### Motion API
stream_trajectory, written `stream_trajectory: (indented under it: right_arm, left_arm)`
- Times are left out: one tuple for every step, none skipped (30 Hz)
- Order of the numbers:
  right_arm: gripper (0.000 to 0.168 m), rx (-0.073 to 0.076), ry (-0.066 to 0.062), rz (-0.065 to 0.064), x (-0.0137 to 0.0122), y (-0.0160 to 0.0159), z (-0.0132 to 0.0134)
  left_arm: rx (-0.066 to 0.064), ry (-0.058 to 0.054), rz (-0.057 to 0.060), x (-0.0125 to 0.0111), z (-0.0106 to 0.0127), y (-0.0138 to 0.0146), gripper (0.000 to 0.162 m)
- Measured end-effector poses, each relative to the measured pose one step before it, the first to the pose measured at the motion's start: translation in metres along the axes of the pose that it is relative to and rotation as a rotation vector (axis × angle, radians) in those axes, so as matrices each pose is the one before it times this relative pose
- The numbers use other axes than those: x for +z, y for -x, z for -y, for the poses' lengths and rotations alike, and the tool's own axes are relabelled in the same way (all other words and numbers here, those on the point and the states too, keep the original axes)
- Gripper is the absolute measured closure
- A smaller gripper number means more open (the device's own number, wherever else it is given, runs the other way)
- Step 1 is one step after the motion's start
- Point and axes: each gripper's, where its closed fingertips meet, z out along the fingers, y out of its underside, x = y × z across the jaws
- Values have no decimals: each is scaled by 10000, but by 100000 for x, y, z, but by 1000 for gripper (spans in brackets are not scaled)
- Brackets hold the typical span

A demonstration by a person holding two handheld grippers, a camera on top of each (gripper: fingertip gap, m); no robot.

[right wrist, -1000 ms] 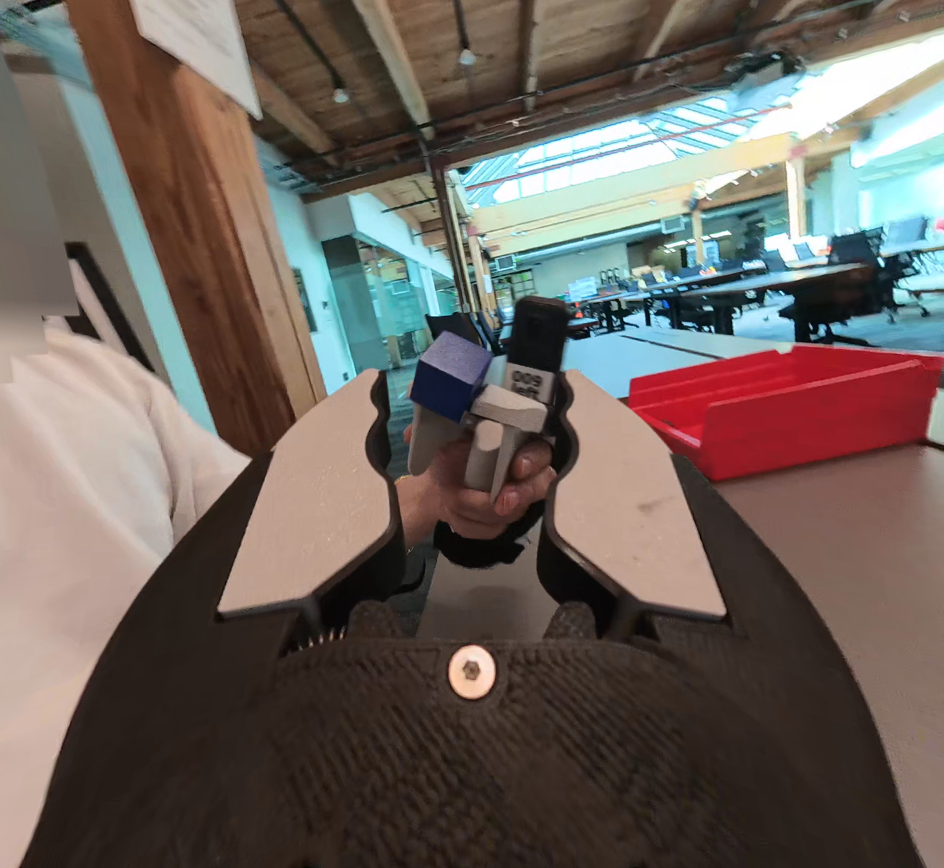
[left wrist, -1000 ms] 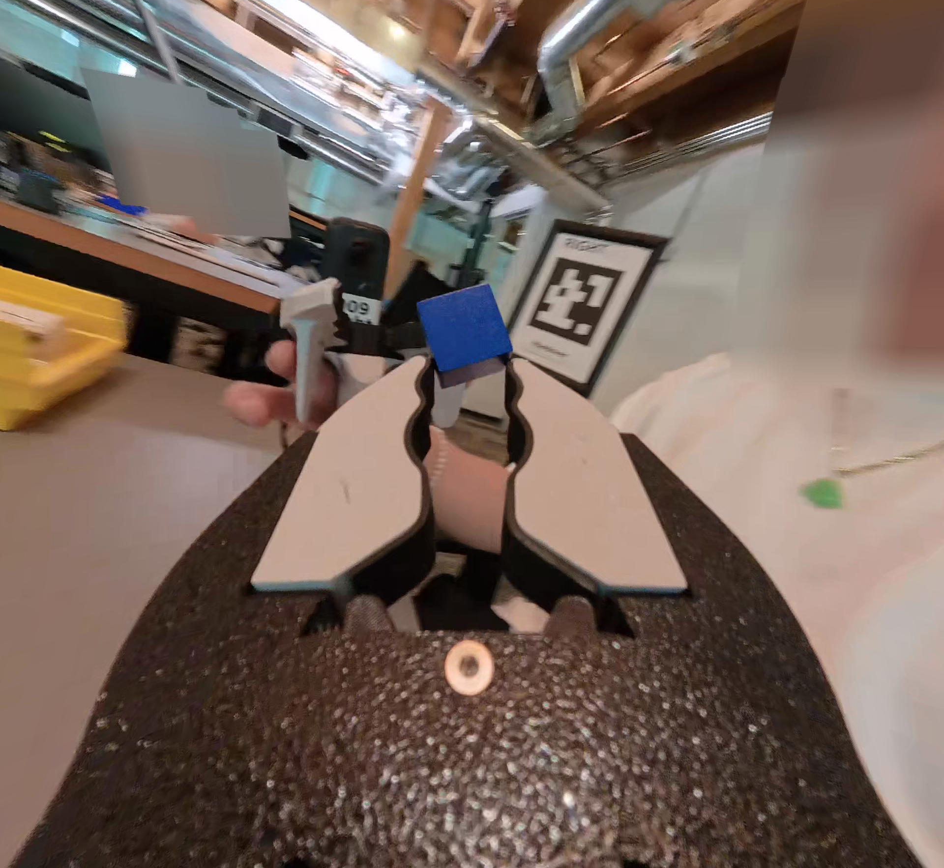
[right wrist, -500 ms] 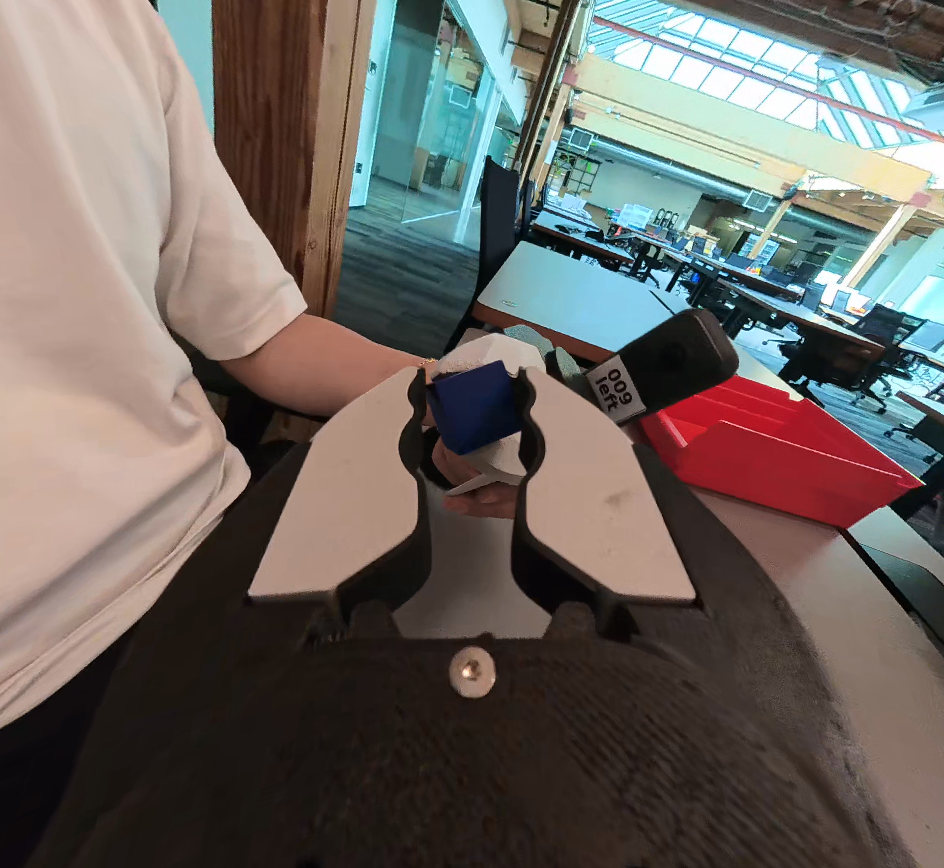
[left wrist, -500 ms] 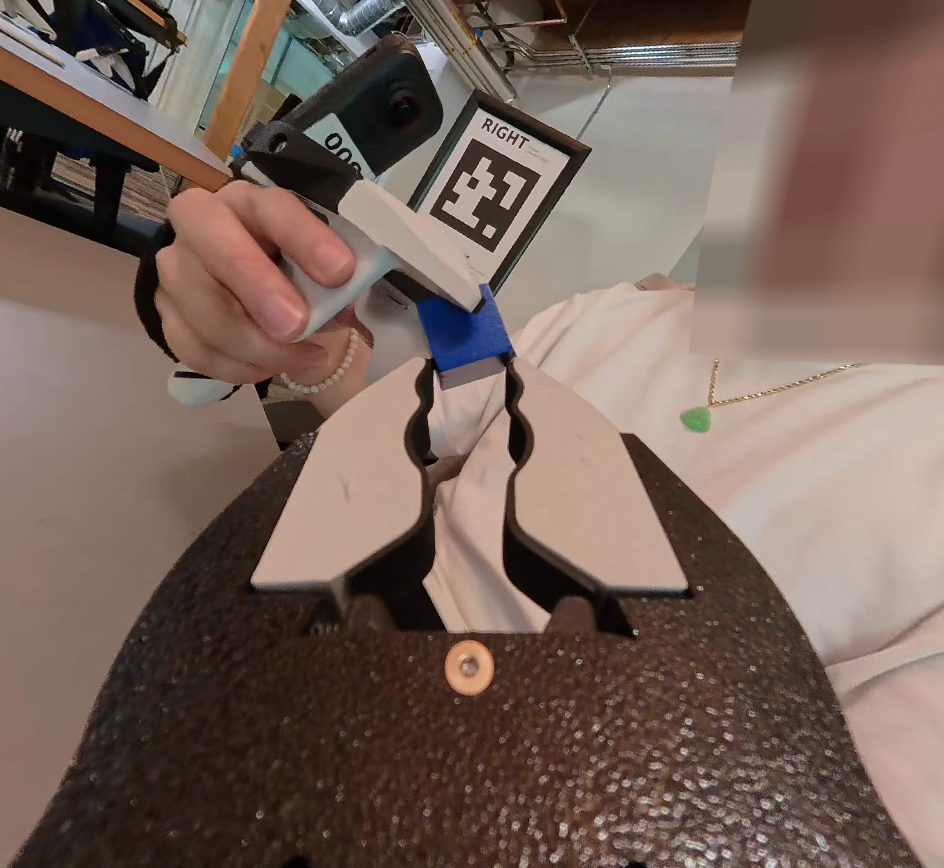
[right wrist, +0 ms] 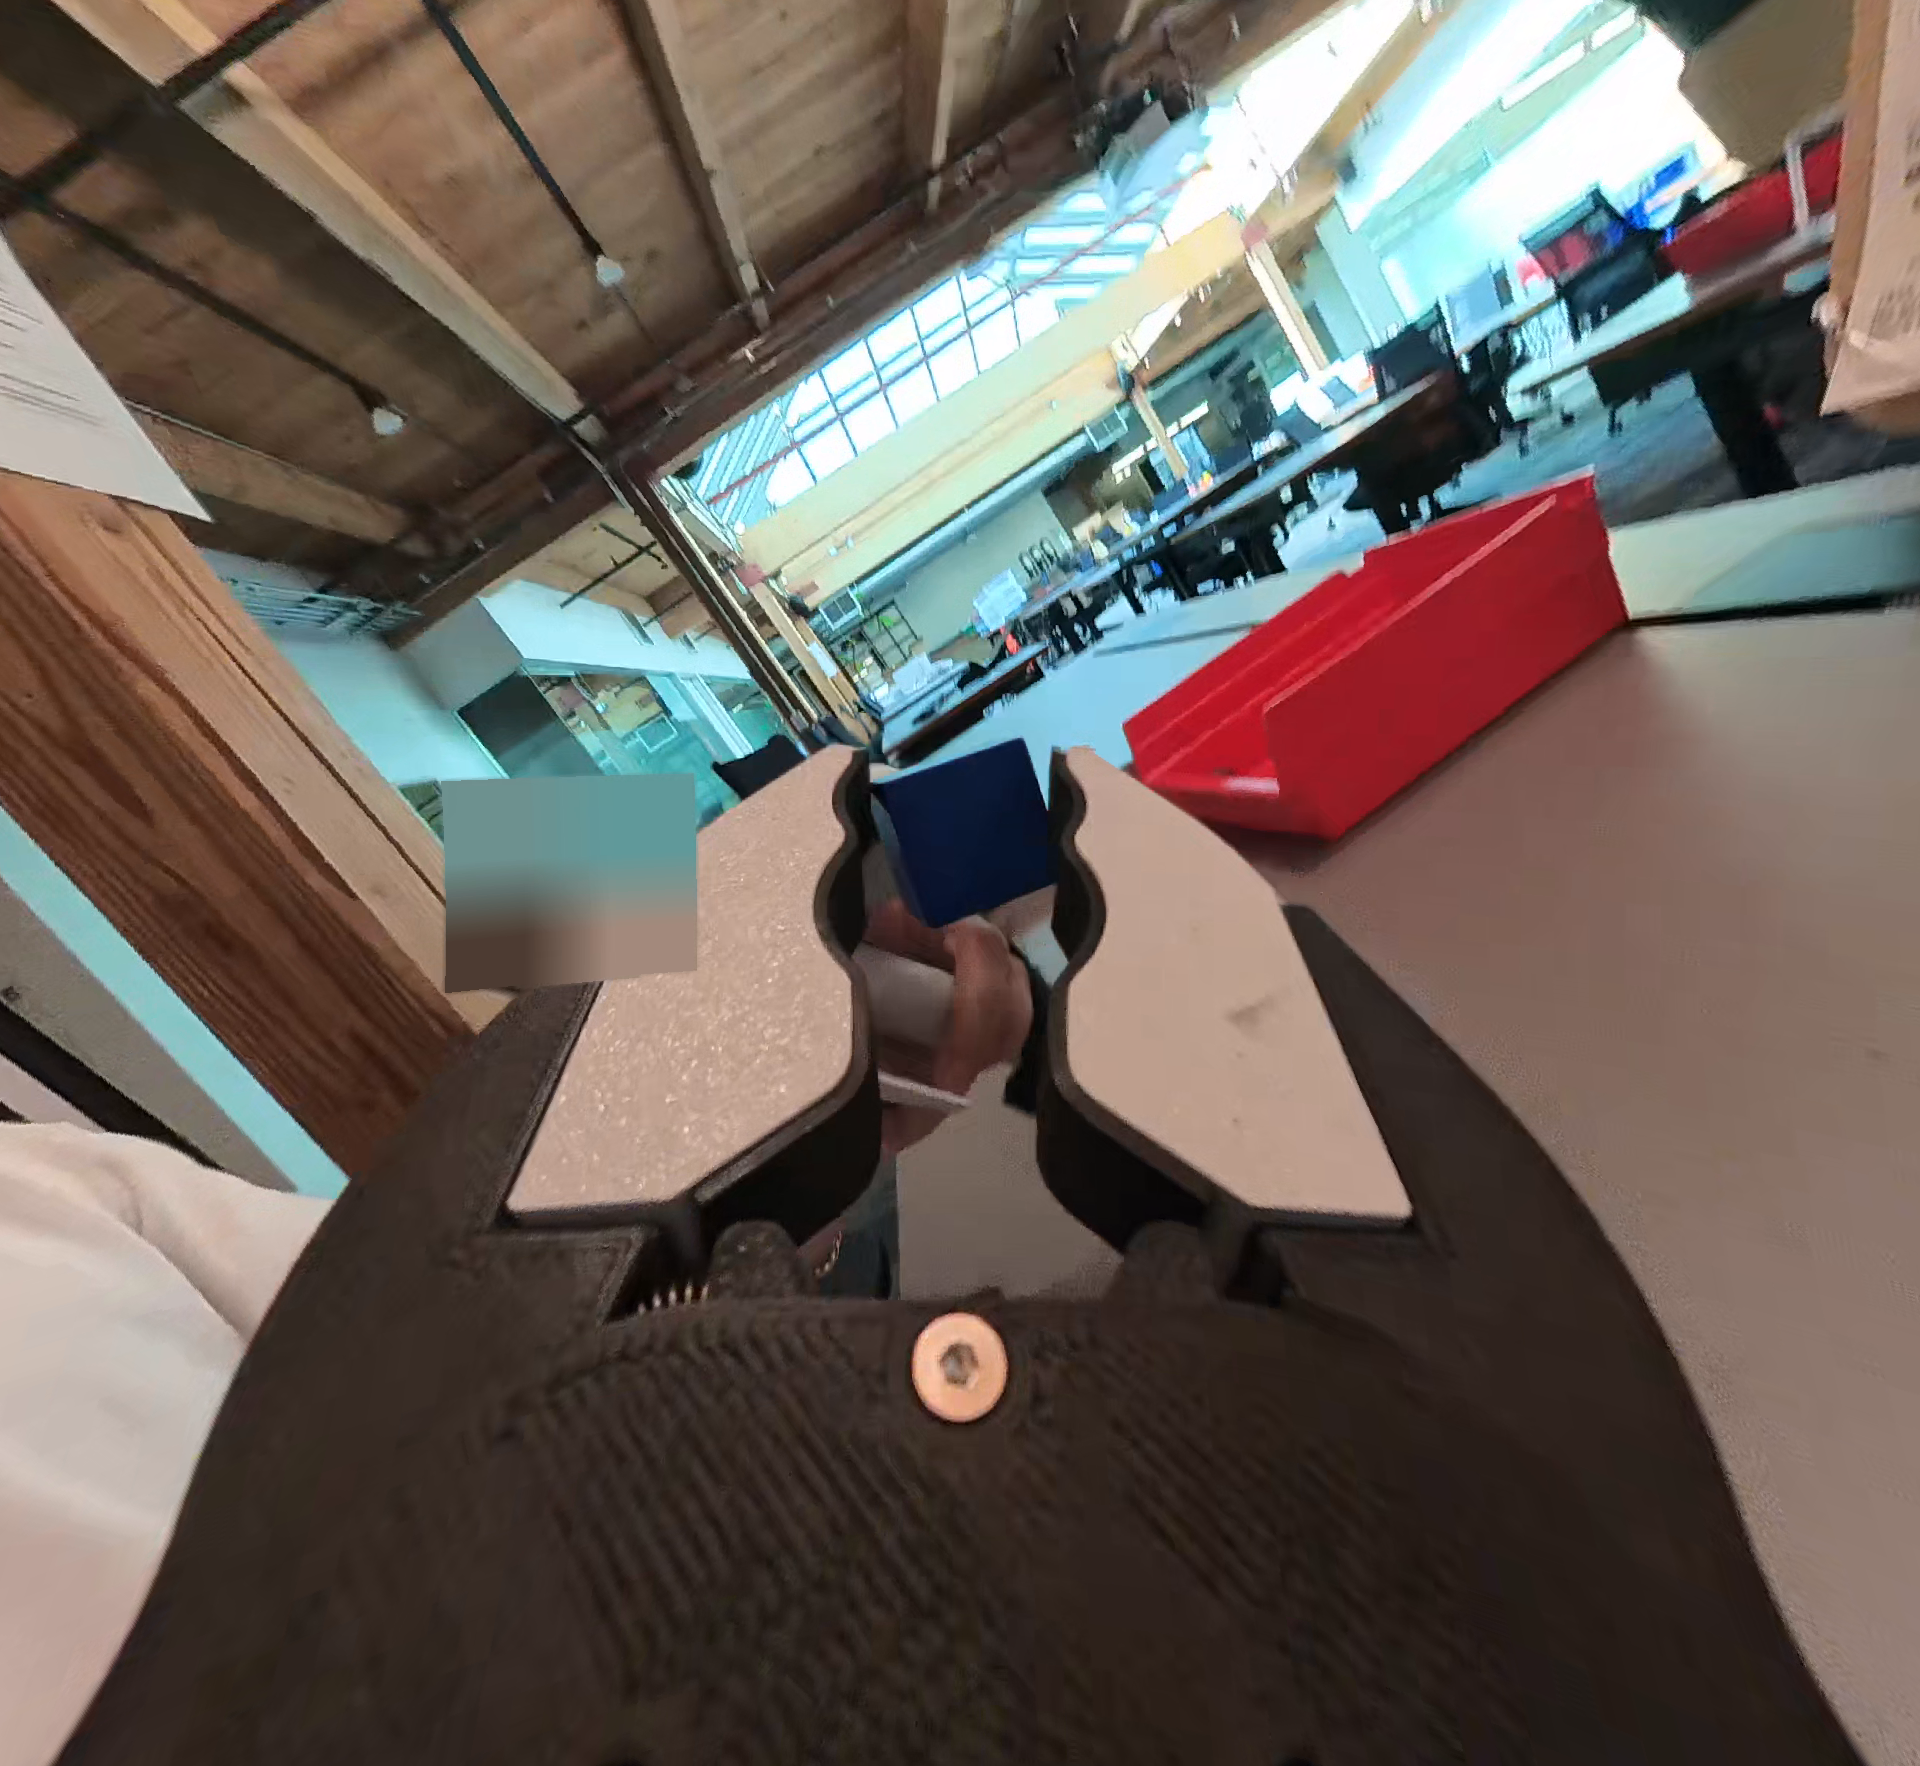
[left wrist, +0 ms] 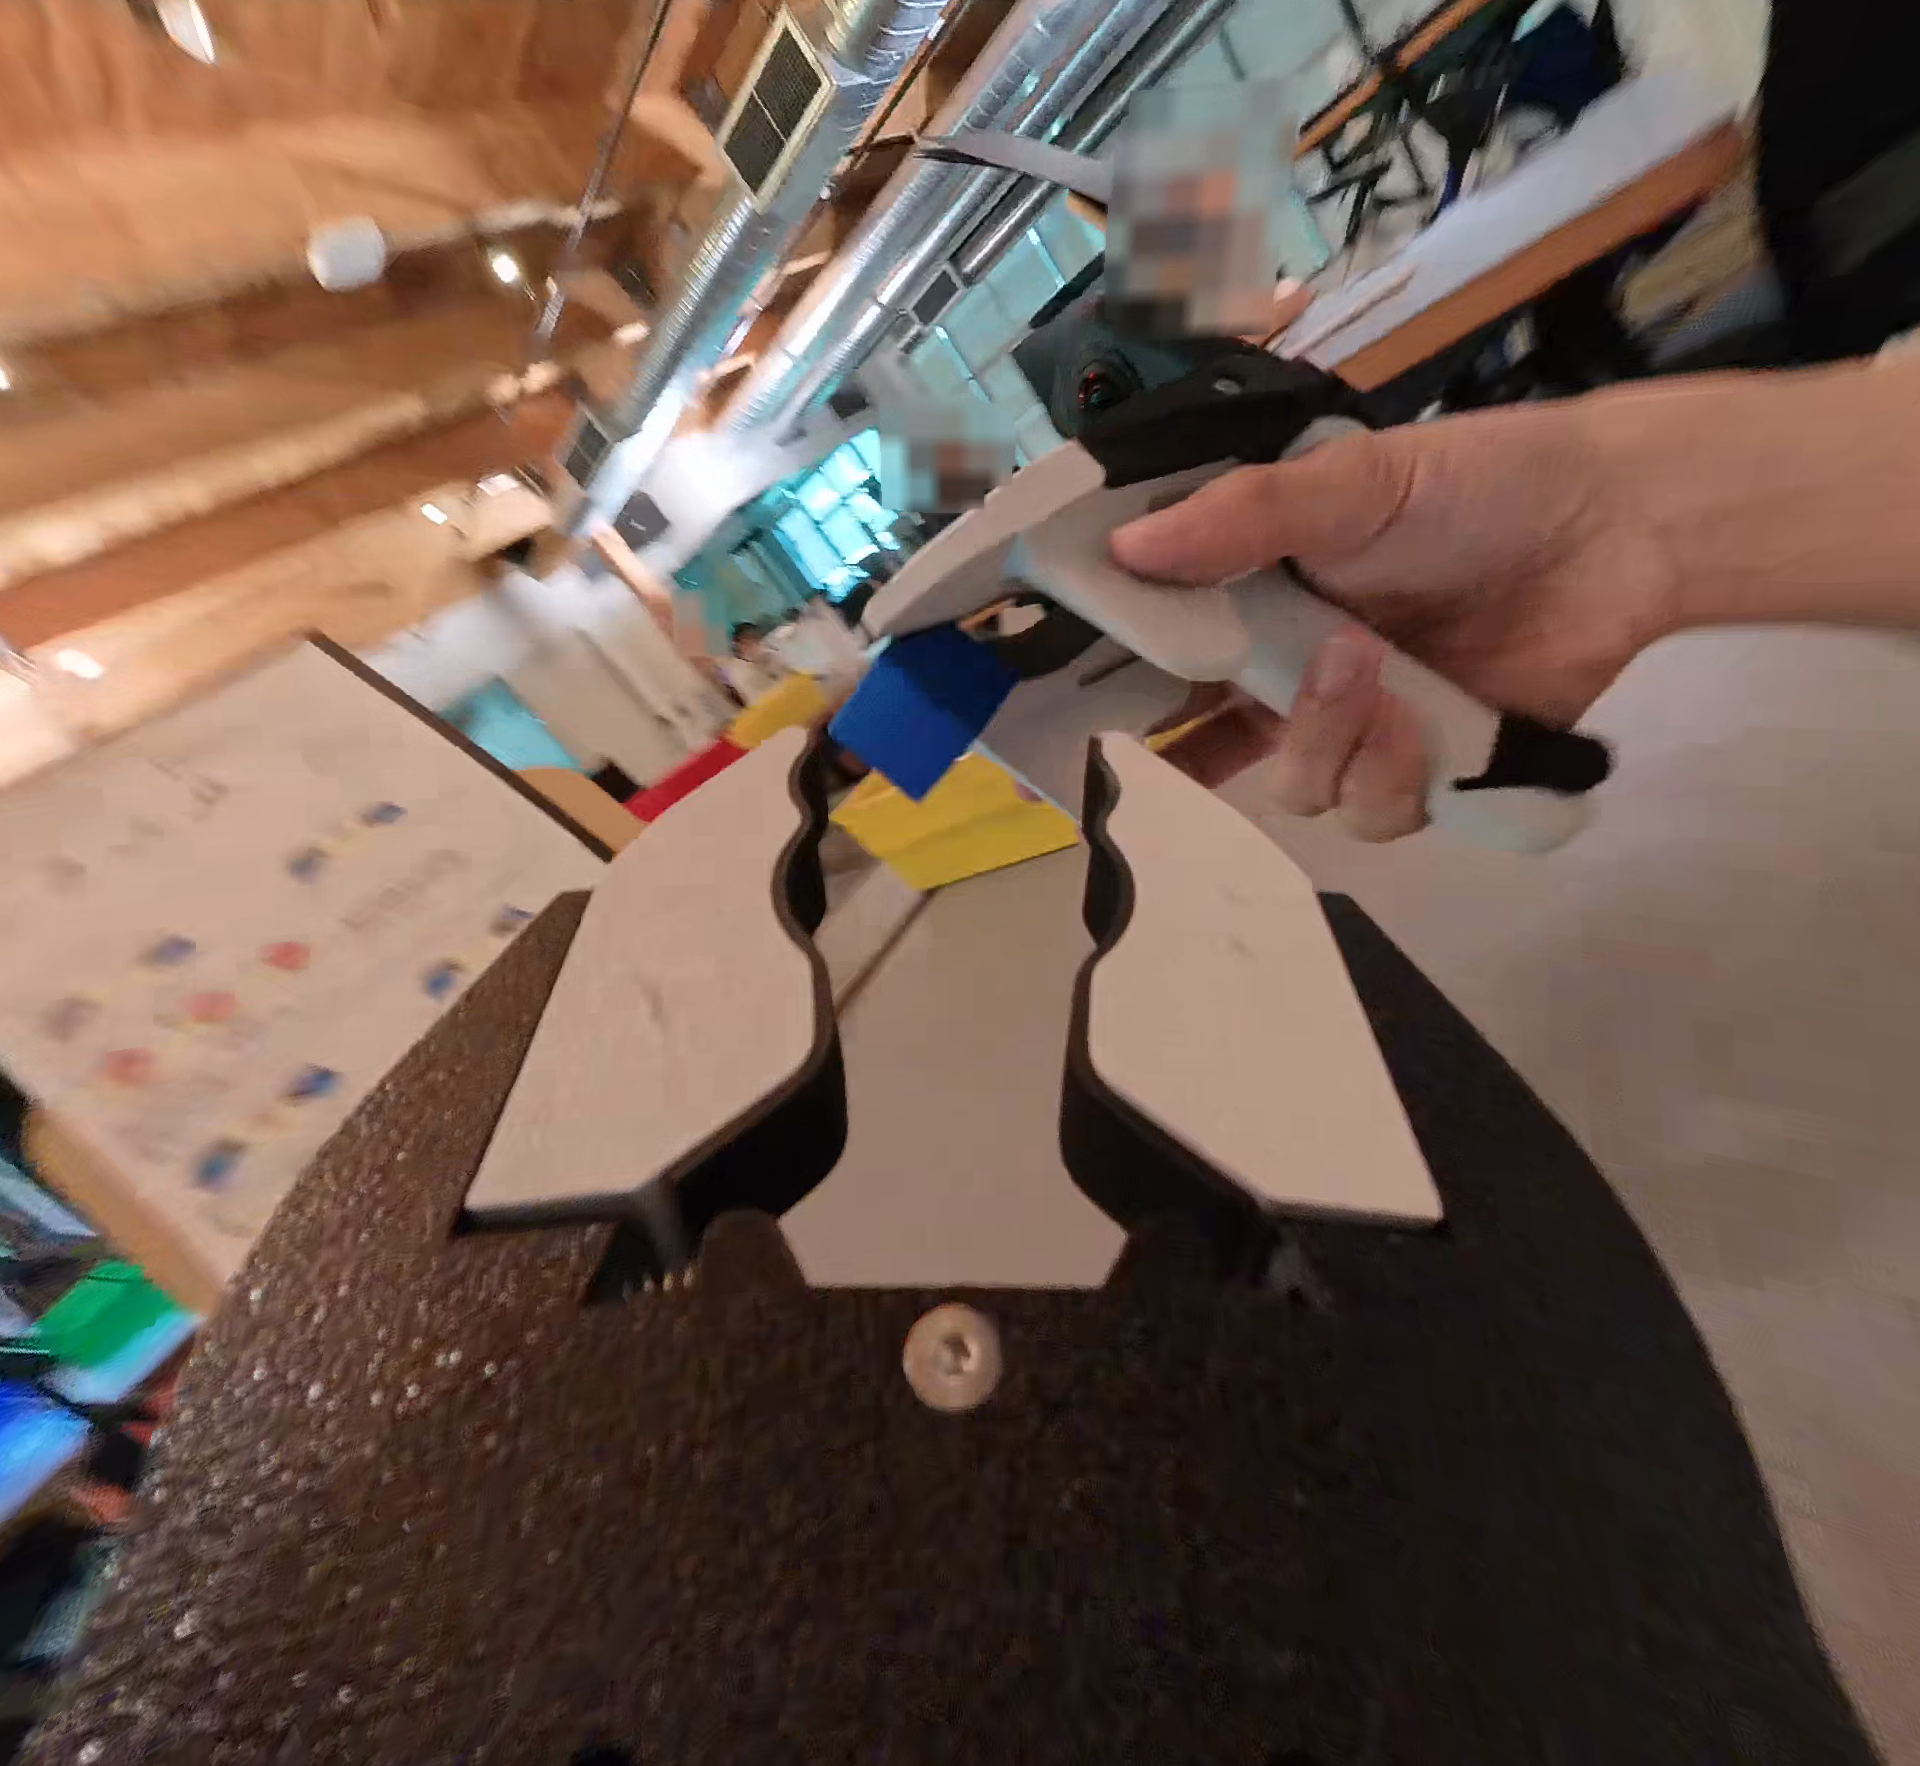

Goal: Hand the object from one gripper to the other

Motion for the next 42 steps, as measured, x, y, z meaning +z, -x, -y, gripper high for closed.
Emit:
stream_trajectory:
  right_arm:
    - [136, 107, 302, -24, 167, -56, -611]
    - [136, 109, 244, 78, 177, 131, -471]
    - [136, 116, 149, 92, 165, 203, -299]
    - [136, 66, 168, 59, 150, 170, -291]
    - [136, -24, 291, -62, 122, -12, -445]
    - [136, -147, 319, -92, 114, -78, -504]
    - [136, -158, 211, -61, 108, -59, -380]
    - [136, -61, 145, -50, 95, -67, -284]
    - [136, -37, 38, -19, 53, -54, -99]
    - [137, -80, -9, -4, -3, -98, -23]
    - [138, -167, -14, 13, -39, -86, -7]
    - [139, -297, -14, 66, -118, -12, 7]
    - [141, -461, -4, 163, -171, 175, 91]
    - [138, -566, -47, 102, -241, 195, 266]
    - [130, -687, -107, 61, -299, 256, 473]
    - [122, -771, -130, 71, -357, 348, 576]
    - [120, -806, 19, 63, -383, 344, 374]
    - [119, -893, 142, 84, -318, 351, 182]
    - [117, -1016, 200, 80, -262, 385, 41]
    - [117, -1169, 291, 85, -201, 451, -172]
    - [116, -1320, 367, 211, -153, 699, -332]
    - [118, -1273, 390, 204, -98, 723, -413]
    - [119, -915, 538, -40, -6, 282, -631]
    - [118, -645, 631, -52, 88, 126, -783]
    - [117, -563, 423, -31, 138, 164, -509]
    - [118, -557, 89, -127, 138, 117, -28]
    - [119, -538, -129, -128, 124, 149, 329]
    - [119, -484, -179, -29, 111, 281, 438]
    - [120, -397, -53, 94, 133, 387, 294]
    - [122, -312, 149, 200, 167, 466, 12]
    - [124, -270, 266, 252, 177, 512, -165]
    - [125, -258, 306, 166, 195, 377, -283]
    - [127, -218, 263, 116, 171, 300, -271]
    - [128, -106, 89, 121, 149, 304, -58]
    - [132, 36, -143, 216, 125, 425, 246]
    - [133, 69, -174, 184, 133, 336, 291]
    - [133, -45, 8, 20, 167, 90, 15]
    - [135, -153, 229, -9, 171, 49, -303]
    - [139, -150, 309, 155, 159, 290, -427]
    - [140, -28, 217, 201, 128, 297, -327]
    - [140, 34, 209, 19, 122, 7, -376]
    - [140, 239, 226, -215, 113, -372, -398]
  left_arm:
    - [915, 140, 229, 85, -17, -176, 116]
    - [741, 294, 220, 129, -291, -71, 115]
    - [553, 298, 131, 129, -349, -105, 114]
    - [389, 215, 89, 93, -292, -92, 113]
    - [313, 111, 95, 37, -139, -30, 114]
    - [275, 36, 78, -6, -36, -3, 116]
    - [217, 35, 44, -17, -28, 4, 121]
    - [129, 82, -39, -10, -100, -62, 133]
    - [-22, 72, -54, 6, -141, 13, 134]
    - [-173, 44, -151, 9, -141, -37, 134]
    - [-334, 46, -232, 13, -165, -91, 134]
    - [-544, -16, -219, -18, -119, -17, 134]
    - [-801, -123, -255, -59, 1, 51, 134]
    - [-1034, -125, -252, -97, 19, 209, 134]
    - [-1163, -101, -332, -136, 40, 233, 134]
    - [-1244, -95, -581, -168, 95, 3, 134]
    - [-1325, -45, -713, -202, 98, -143, 134]
    - [-1422, 25, -691, -200, 44, -147, 134]
    - [-1489, 66, -737, -168, 13, -250, 134]
    - [-1410, 67, -759, -178, 12, -343, 134]
    - [-1190, -2, -627, -183, 65, -269, 134]
    - [-955, 11, -534, -163, 0, -280, 134]
    - [-725, 147, -538, -120, -194, -386, 135]
    - [-540, 275, -460, -52, -387, -390, 134]
    - [-423, 317, -303, 11, -457, -253, 134]
    - [-325, 296, -208, 76, -448, -196, 134]
    - [-258, 244, -126, 109, -374, -124, 134]
    - [-232, 213, -36, 124, -340, -6, 134]
    - [-207, 210, -41, 134, -332, -3, 134]
    - [-155, 213, -121, 138, -349, -116, 134]
    - [-101, 197, -170, 122, -327, -160, 134]
    - [-98, 127, -119, 119, -215, -111, 134]
    - [-132, 84, -43, 86, -147, 0, 134]
    - [-146, 119, -57, 84, -215, 2, 134]
    - [-131, 155, -78, 103, -272, -36, 134]
    - [-115, 146, -51, 99, -261, 7, 134]
    - [-100, 142, -58, 107, -249, -19, 134]
    - [-84, 146, -69, 111, -229, -41, 134]
    - [-78, 123, 47, 77, -209, 107, 134]
    - [-28, 106, 169, 27, -170, 297, 134]
    - [21, -86, 230, -76, 115, 372, 135]
    - [153, -341, 302, -145, 539, 416, 135]
